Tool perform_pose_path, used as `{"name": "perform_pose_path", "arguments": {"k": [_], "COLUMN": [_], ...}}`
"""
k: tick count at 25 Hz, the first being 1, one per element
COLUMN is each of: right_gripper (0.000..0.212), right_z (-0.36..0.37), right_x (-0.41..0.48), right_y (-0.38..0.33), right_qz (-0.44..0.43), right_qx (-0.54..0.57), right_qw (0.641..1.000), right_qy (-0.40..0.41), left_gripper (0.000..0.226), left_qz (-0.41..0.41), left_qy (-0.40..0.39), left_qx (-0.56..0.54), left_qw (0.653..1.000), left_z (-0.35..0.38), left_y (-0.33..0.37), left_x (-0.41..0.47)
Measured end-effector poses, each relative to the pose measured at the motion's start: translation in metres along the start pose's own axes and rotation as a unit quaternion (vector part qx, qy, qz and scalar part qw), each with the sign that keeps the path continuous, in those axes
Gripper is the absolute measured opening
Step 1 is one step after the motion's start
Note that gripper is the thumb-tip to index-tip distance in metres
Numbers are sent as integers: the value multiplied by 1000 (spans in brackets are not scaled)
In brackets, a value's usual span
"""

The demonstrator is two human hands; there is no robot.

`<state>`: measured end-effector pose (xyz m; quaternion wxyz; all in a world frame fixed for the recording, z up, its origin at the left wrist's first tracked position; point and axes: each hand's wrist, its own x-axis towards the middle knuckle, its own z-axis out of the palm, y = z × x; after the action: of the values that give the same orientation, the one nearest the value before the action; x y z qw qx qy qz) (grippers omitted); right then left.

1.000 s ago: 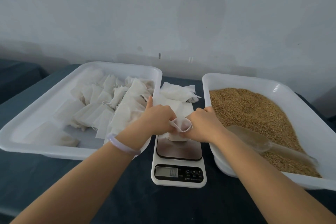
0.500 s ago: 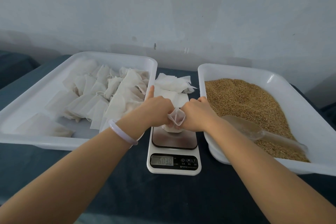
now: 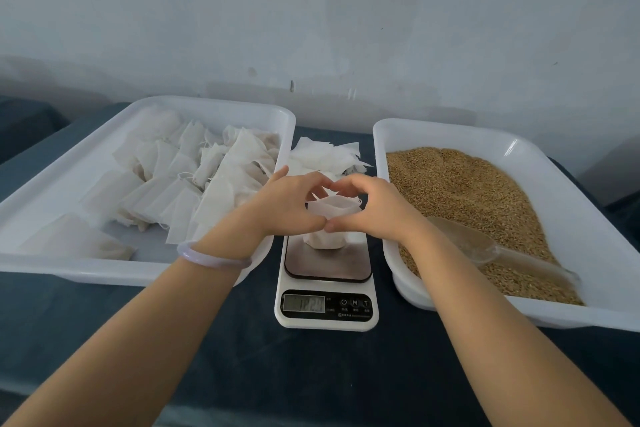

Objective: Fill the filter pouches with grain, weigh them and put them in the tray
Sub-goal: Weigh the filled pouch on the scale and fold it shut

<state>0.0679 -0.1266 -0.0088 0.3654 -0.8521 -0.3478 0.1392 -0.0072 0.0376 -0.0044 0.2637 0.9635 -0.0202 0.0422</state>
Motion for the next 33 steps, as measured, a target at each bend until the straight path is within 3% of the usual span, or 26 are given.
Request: {"name": "perform_pose_path", "arguments": {"k": [22,25,28,30,32,33], "right_gripper": [62,62,47,31,27,30], "right_z": [1,1,-1,-2,-2,-1], "right_x": [-1,-5,-12,-14,-13,-13], "right_y": [2,-1,-3,-4,-3,-3], "right_qz": [8,-7,-50,-69,-67,-59], "right_qx": [-1,-21,-13,-43,-90,-104], "right_qw": [1000,1000,998,997,993,993], "right_qy": [12,18,29,17,18,23], "left_gripper": [64,63,43,3,38,43], "left_qz": [-19,-21,-12,5,2,-8], "left_qy": [-12,-45,-68,-26,9,15], "left_qx": [-13,63,133,81,40,32], "left_qw": [1000,997,989,996,999,999], "left_z": [-5,-5,-1,1,2,1], "left_y": [10,10,8,5,1,-1], "left_x": [-7,-5,-3,-2,1,2]}}
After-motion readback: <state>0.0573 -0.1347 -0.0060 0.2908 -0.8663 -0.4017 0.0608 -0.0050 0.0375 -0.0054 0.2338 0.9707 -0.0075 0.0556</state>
